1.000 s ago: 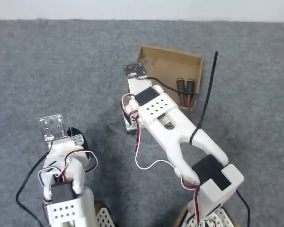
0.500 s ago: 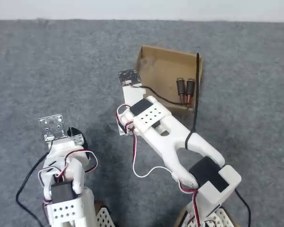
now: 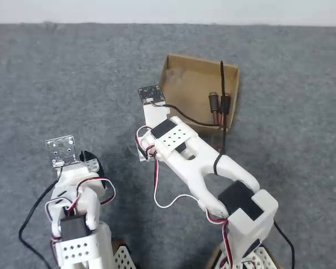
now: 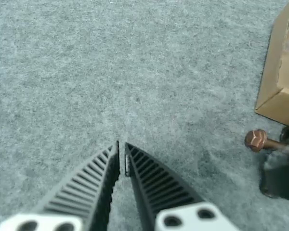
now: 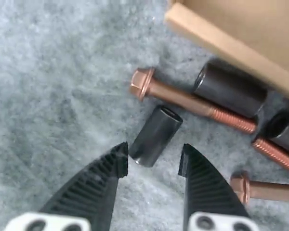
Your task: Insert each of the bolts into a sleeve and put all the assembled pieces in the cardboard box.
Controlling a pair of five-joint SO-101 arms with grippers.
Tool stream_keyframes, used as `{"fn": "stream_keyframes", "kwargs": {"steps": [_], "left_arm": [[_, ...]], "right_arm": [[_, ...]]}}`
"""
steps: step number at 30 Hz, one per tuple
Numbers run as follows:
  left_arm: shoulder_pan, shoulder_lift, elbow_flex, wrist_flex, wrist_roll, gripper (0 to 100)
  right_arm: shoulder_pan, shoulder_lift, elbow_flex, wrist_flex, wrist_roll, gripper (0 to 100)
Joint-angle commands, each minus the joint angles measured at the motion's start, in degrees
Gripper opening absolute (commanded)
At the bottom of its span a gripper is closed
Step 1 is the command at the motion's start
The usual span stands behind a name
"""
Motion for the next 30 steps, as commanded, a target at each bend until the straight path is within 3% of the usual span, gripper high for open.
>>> {"fn": "stream_keyframes", "kwargs": {"steps": [1,5,14,21,30], "left_arm": [[0.2,-1.3,-0.8,-0.2,-0.7,2],[0.2,-1.3,-0.8,-0.2,-0.7,2],[0.2,-1.3,-0.8,-0.2,-0.7,2],[0.2,-1.3,-0.8,-0.2,-0.7,2],[0.2,-1.3,-0.8,-0.5,-0.7,2]], "right_arm": [[-0.5,-0.9,-1.9,-1.1,-0.5,12.4],[-0.6,3.0,-3.9,-1.3,-0.2,5.6],[-0.6,9.0,-12.2,6.4,-0.1,11.9],[-0.9,8.9,-12.4,6.1,0.0,0.8],[-0.7,0.9,-11.7,11.6,4.2,0.6]]}}
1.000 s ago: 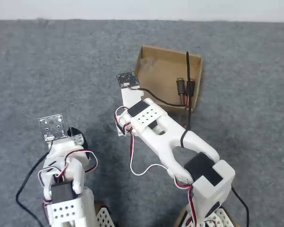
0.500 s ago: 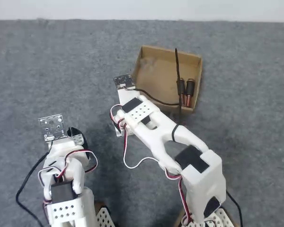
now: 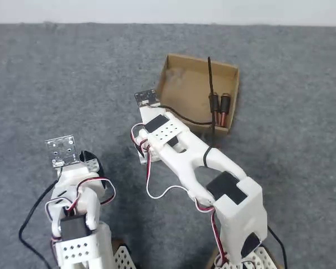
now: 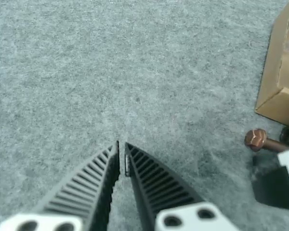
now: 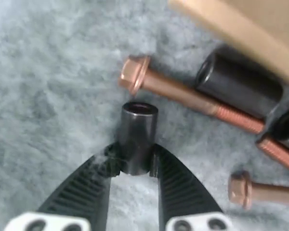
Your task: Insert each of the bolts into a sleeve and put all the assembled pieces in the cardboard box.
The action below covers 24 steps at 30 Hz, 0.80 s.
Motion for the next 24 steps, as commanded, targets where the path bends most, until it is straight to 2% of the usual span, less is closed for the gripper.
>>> {"fn": "stream_keyframes", "kwargs": {"steps": [1,15,20,24], "left_arm": [[0.2,-1.3,-0.8,-0.7,-0.7,2],[0.2,-1.3,-0.8,-0.9,-0.7,2],[0.2,-1.3,-0.8,-0.9,-0.7,2],[0.2,-1.3,-0.8,-0.9,-0.7,2]], "right_arm": [[-0.2,-9.2,-1.6,2.9,2.2,0.6],[12.8,-32.0,14.9,9.5,17.2,0.6],[20.1,-40.2,25.8,9.1,20.6,0.6],[29.5,-45.5,33.3,9.0,24.1,0.6]]}}
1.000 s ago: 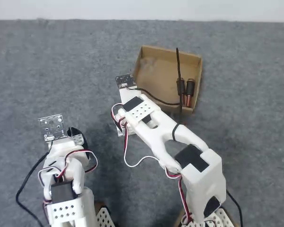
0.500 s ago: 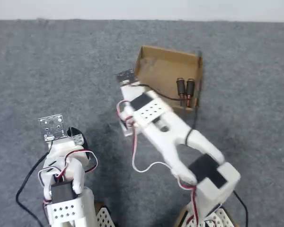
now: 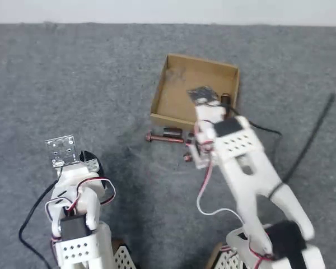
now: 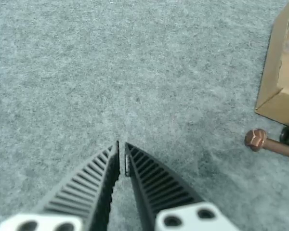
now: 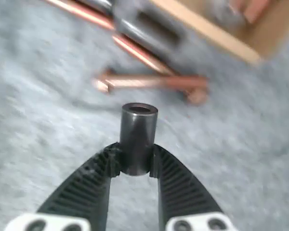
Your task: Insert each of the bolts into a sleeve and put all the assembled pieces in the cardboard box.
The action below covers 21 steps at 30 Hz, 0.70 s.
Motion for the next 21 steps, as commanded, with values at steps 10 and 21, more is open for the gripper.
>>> {"fn": "stream_keyframes", "kwargs": {"steps": [10,21], "left_arm": [[2.7,-1.3,-0.8,0.0,-0.7,2],[8.4,-1.3,-2.9,2.8,2.5,1]], "right_arm": [[26.2,-17.3,22.2,-9.8,4.3,0.6],[32.1,-20.5,32.4,-20.4,13.1,0.6]]}}
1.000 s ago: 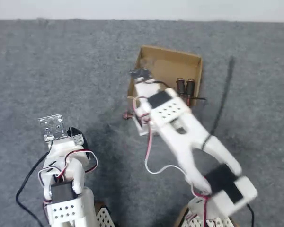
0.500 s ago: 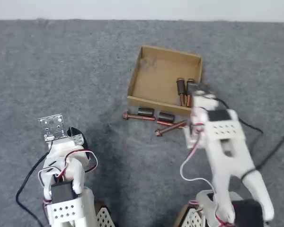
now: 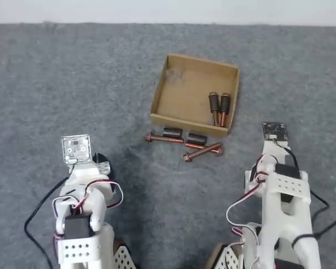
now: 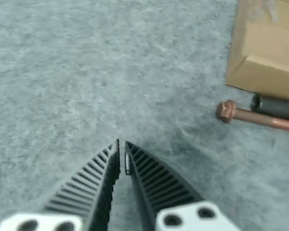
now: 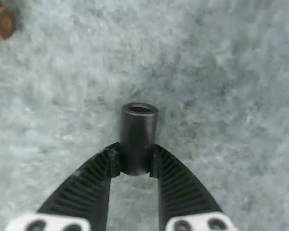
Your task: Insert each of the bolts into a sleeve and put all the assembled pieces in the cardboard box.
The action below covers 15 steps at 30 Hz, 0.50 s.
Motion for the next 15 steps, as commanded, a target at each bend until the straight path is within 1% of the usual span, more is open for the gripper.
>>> {"fn": "stream_keyframes", "kwargs": {"steps": [1,4,9,12,15], "left_arm": [[1.6,-1.3,-4.3,-0.1,3.6,1],[3.4,-1.2,-8.2,0.5,4.7,1],[7.6,-0.2,-13.0,3.3,4.3,1],[9.4,5.9,-17.8,2.9,4.6,1],[10.0,16.4,-25.8,1.9,5.3,1]], "right_arm": [[0.3,-2.3,-0.3,-2.3,1.3,0.6],[-0.9,-2.3,0.2,-2.6,1.3,0.6],[-0.9,-2.3,0.3,-2.6,1.3,0.6],[-0.9,-2.3,0.3,-2.6,1.3,0.6],[-0.9,-2.3,0.4,-3.2,1.3,0.6]]}}
